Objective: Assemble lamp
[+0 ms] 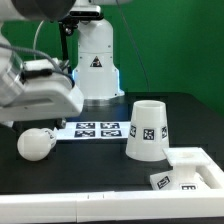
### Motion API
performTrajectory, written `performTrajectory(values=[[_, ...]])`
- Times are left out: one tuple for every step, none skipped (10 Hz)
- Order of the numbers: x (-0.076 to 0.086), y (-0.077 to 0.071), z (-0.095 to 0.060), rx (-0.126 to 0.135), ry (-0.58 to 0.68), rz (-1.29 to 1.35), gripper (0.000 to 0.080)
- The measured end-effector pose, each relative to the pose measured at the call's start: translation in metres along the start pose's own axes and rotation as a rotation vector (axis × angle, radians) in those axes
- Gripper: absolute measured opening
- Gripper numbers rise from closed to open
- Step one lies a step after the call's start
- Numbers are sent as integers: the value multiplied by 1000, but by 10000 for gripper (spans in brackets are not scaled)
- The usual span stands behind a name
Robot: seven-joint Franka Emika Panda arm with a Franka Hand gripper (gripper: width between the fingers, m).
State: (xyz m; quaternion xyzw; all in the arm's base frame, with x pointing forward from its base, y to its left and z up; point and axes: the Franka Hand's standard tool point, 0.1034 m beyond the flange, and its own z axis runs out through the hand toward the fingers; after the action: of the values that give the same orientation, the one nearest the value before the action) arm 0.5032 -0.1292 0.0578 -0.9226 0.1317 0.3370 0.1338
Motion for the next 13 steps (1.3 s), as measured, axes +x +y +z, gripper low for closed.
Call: performTrajectory(values=[[0,0,0,0,0,-2,699],[0,0,0,0,0,-3,699],[0,0,0,0,-2,-8,699],[-9,10,0,-38,-55,1,699],[-13,16,-8,-94,-117,10,699],[-8,19,-29,-103,-142,18,699],[5,22,-36,-107,-99,9,699],[4,21,-34,-108,-104,7,699],[4,20,-33,-109,-105,6,699],[5,20,-32,-109,-106,6,699],[6,20,-26,-112,-106,12,699],[2,22,0,-114,-137,35,699],[-3,24,13,-112,-178,44,699]])
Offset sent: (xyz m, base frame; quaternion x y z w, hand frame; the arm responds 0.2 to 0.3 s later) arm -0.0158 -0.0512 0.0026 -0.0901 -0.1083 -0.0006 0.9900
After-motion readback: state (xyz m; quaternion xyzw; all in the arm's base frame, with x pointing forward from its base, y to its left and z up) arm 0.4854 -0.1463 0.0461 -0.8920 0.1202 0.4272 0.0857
